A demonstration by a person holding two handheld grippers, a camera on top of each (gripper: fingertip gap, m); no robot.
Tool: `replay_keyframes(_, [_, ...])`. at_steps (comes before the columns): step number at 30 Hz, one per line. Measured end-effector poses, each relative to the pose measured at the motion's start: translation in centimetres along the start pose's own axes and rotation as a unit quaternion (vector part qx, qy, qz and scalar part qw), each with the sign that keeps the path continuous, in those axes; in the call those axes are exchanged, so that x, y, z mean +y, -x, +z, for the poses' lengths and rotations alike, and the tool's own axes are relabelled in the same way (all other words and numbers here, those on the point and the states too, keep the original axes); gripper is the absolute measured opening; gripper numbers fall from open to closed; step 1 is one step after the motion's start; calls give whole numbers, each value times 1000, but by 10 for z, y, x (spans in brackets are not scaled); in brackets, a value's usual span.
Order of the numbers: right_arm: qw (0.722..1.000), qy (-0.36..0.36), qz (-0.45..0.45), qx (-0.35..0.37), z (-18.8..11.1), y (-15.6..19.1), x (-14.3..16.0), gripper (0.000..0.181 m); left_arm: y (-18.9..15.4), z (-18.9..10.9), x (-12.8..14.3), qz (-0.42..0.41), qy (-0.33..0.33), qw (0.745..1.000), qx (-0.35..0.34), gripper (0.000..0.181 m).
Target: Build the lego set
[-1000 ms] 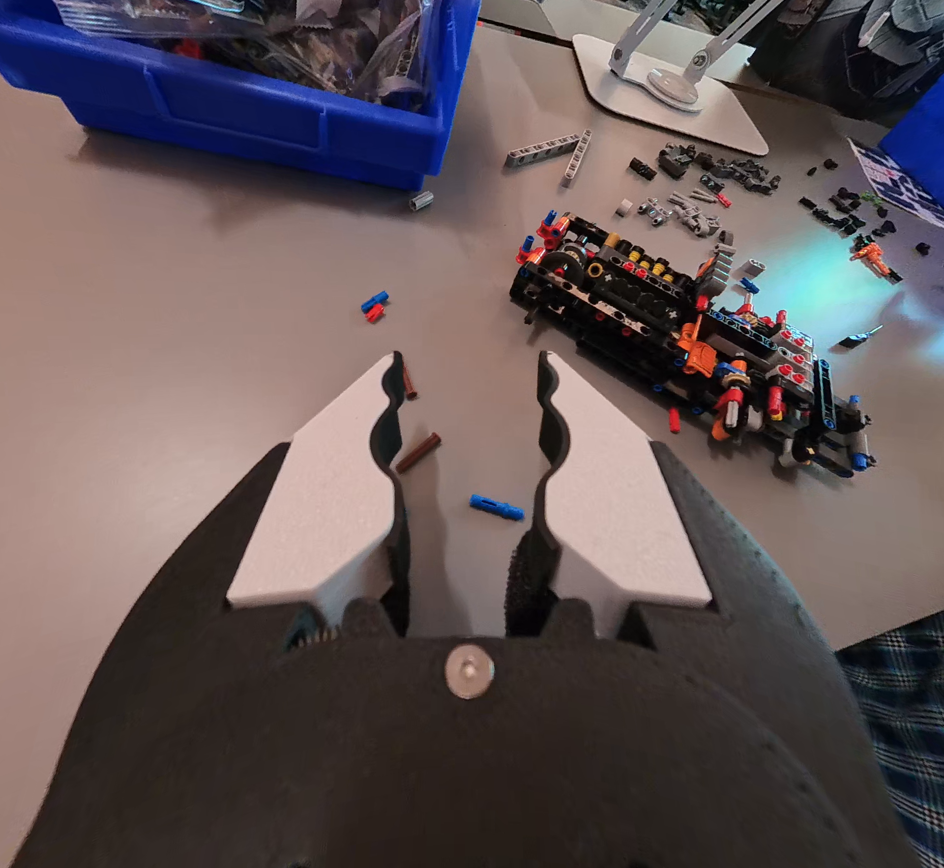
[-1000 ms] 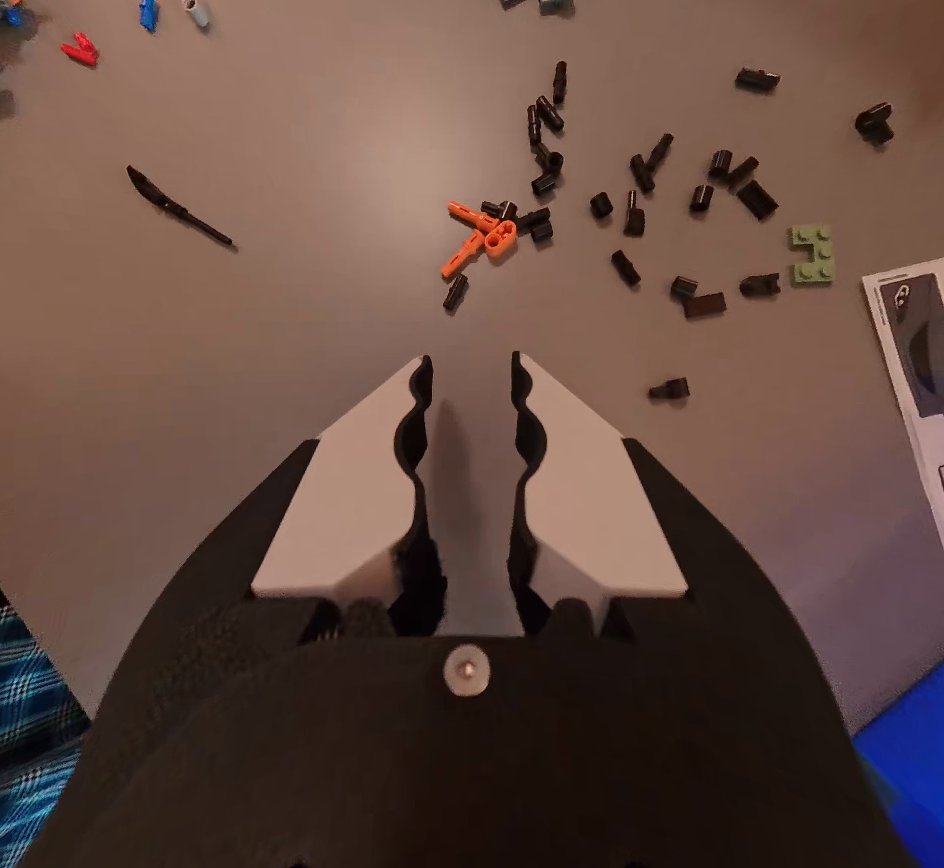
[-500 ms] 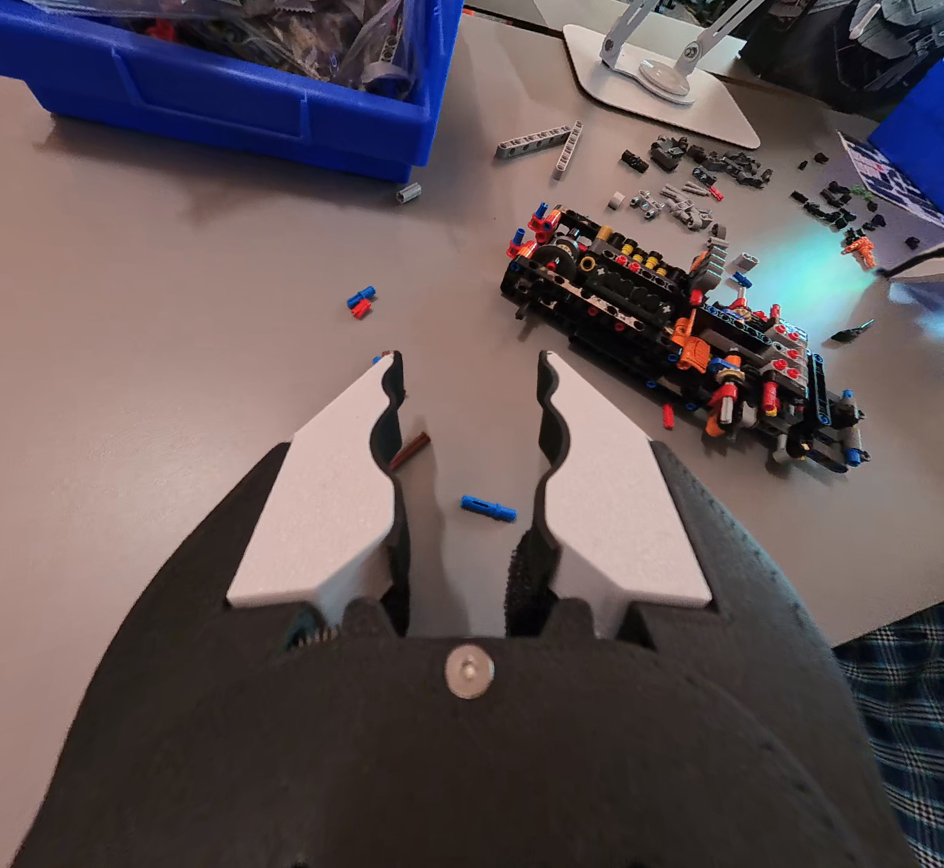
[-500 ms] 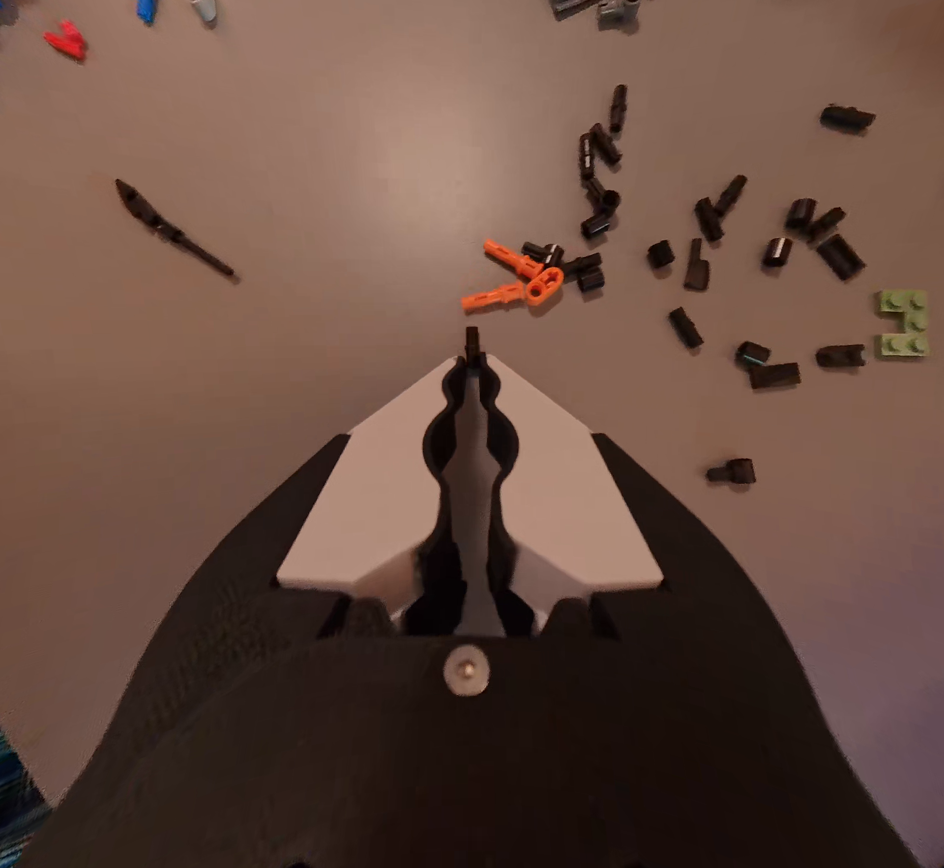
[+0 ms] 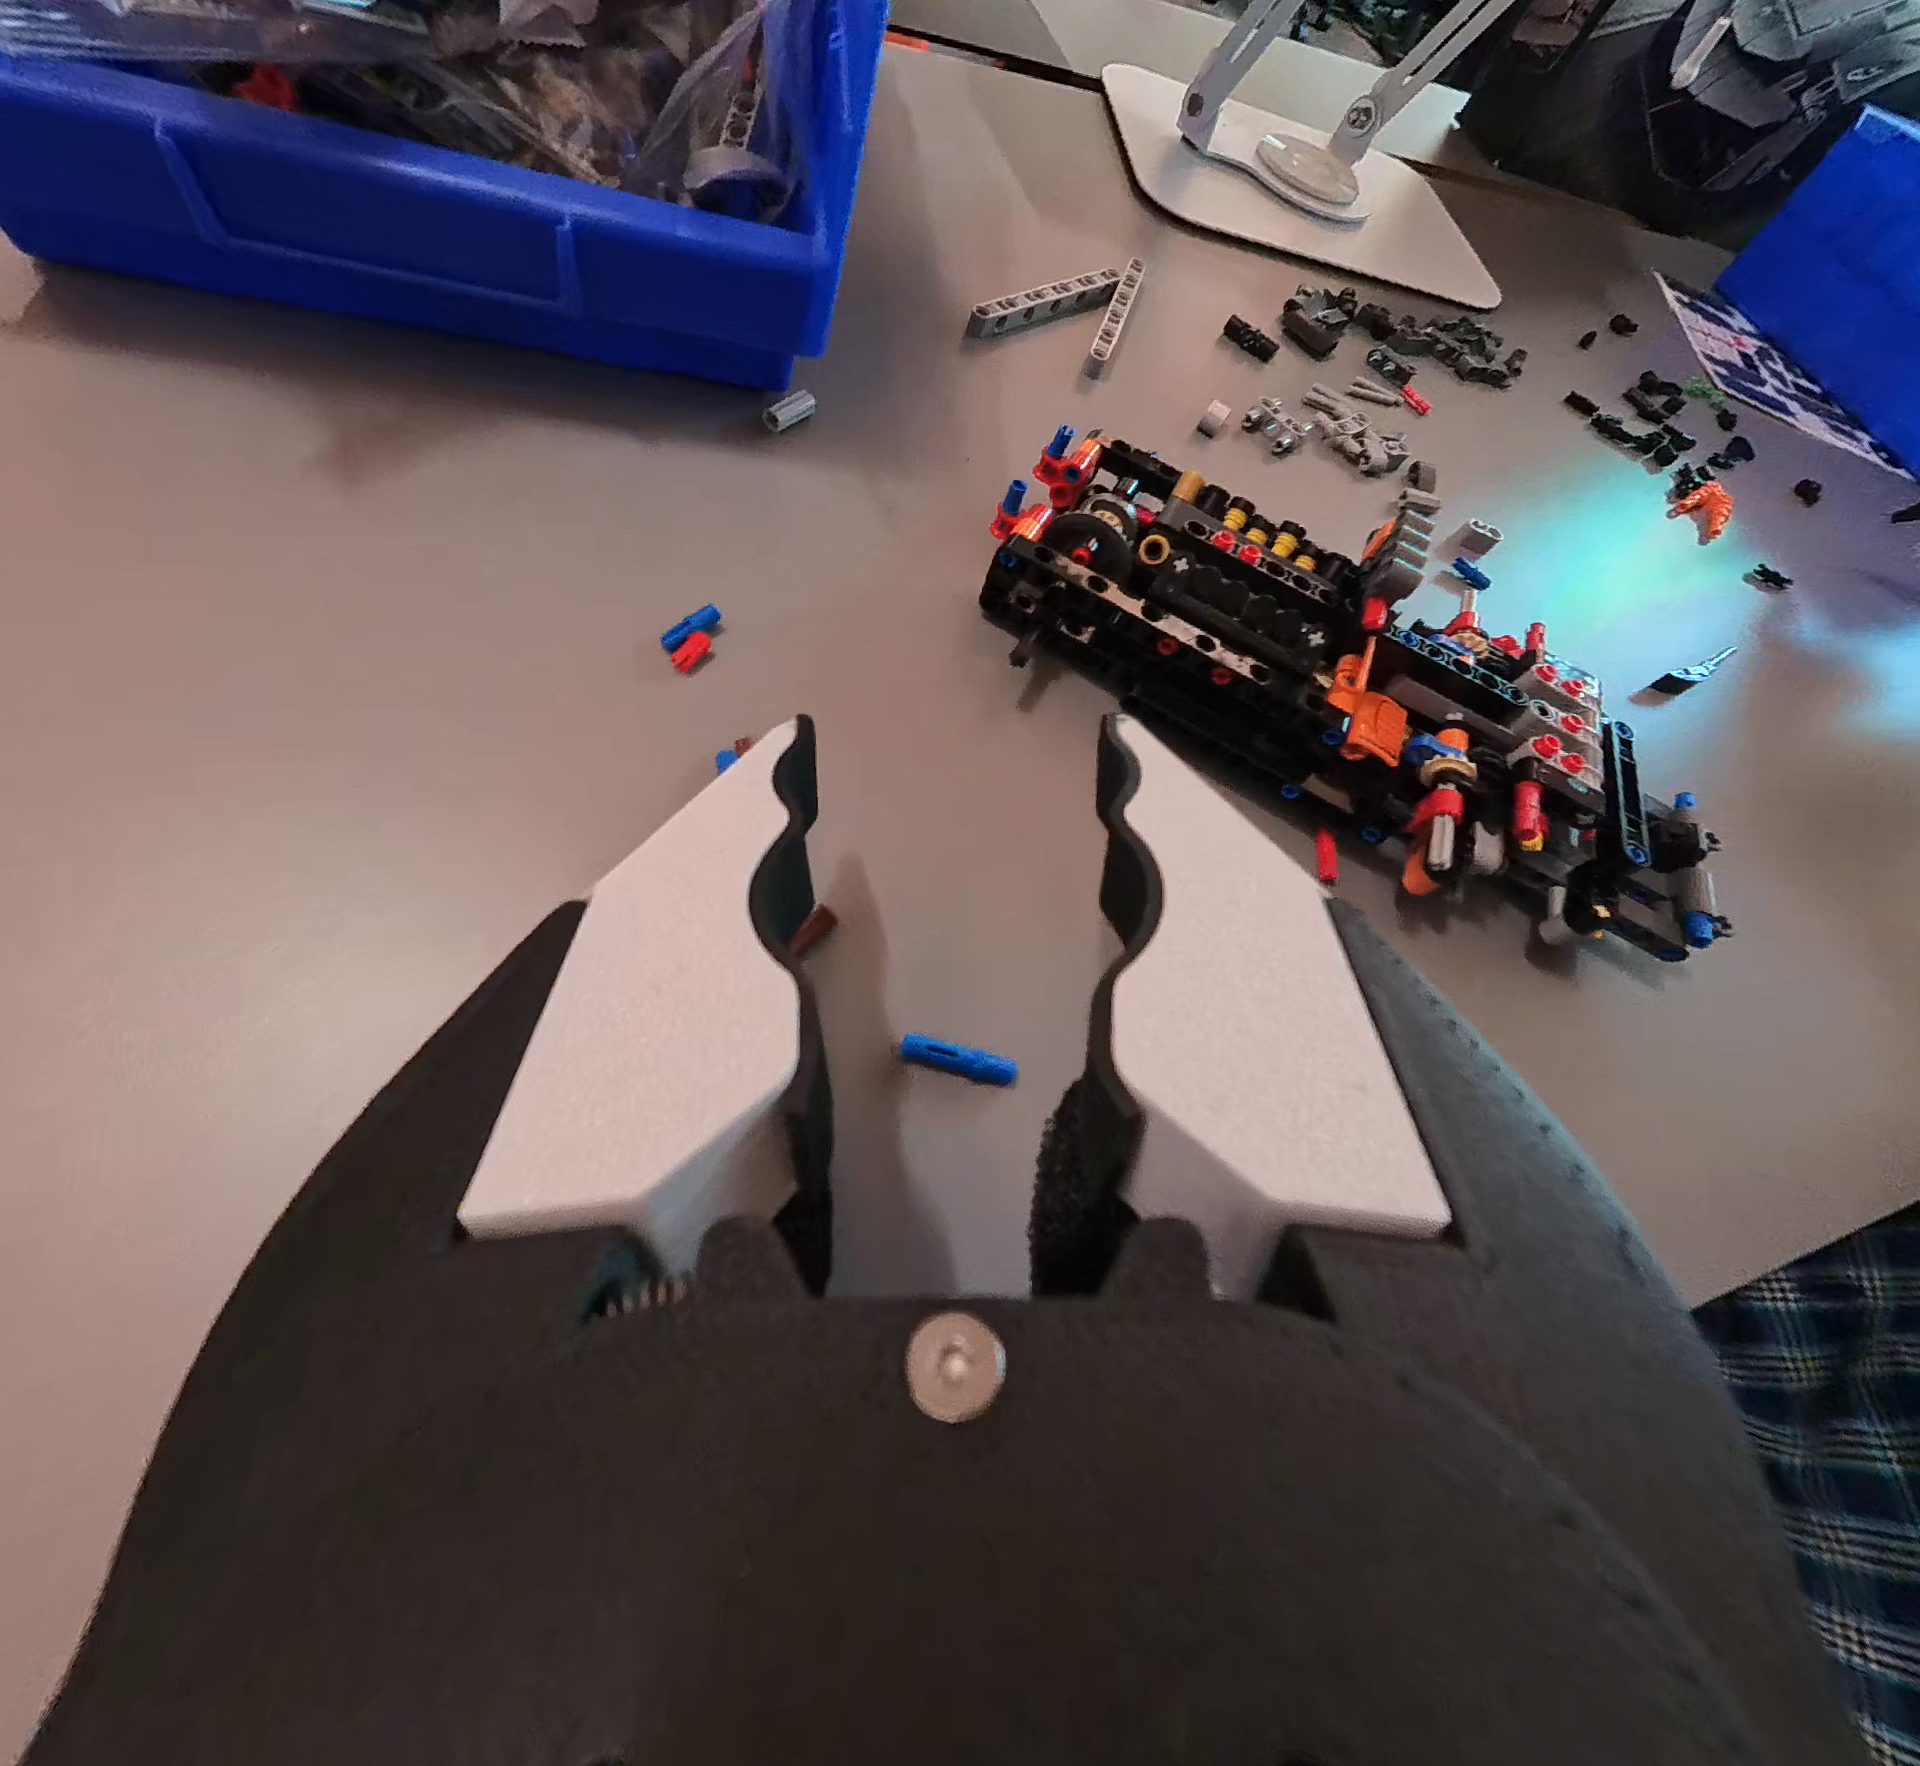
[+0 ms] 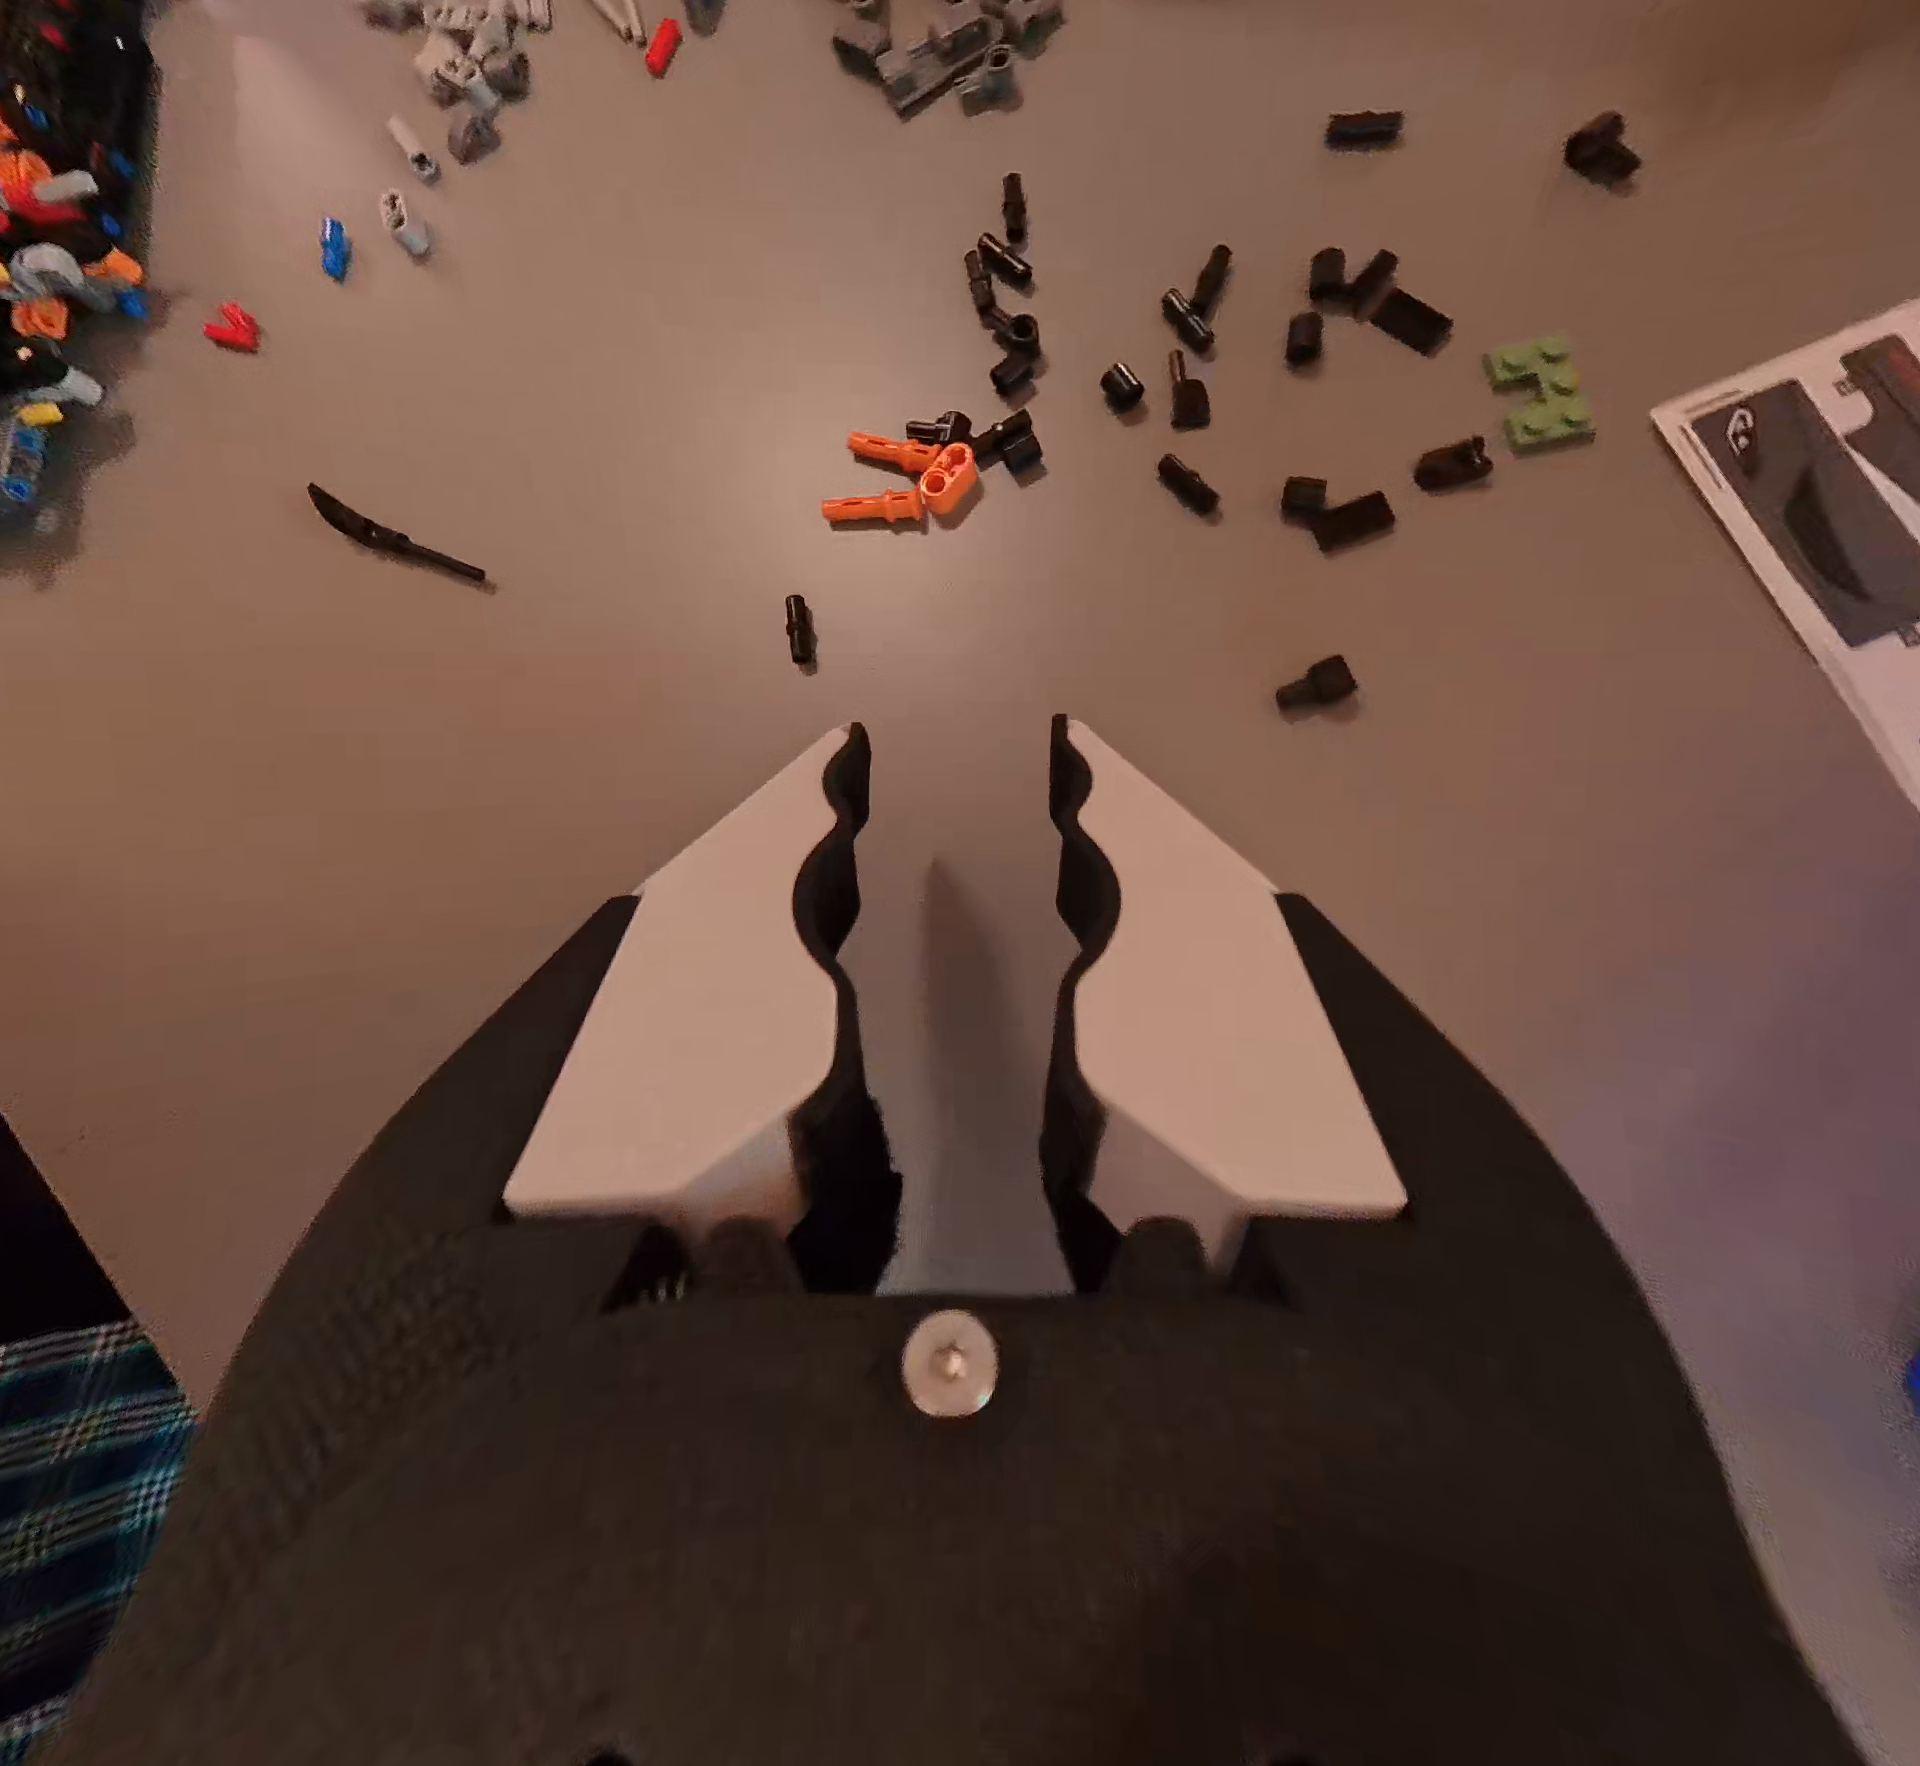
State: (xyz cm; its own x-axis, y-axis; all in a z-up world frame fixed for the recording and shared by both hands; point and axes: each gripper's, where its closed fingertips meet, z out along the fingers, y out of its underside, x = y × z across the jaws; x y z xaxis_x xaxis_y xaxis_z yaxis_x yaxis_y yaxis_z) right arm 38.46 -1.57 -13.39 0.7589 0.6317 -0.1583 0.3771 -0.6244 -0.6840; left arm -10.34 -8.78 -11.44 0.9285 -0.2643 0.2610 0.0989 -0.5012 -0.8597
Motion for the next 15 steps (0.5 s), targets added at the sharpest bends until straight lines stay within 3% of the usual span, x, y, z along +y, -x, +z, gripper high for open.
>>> replay_keyframes(6, [999,5,-15,31,14,-5,24,37,-20,2,-7,29,-5,999,14,56])
replay_keyframes(9, [998,-32,-42,47,19,-4,20,38,-29,6,-6,47,0,999,19,56])
replay_keyframes(15, [996,-36,-55,61,20,-5,18,43,-61,19,-3,63,4,996,56,58])
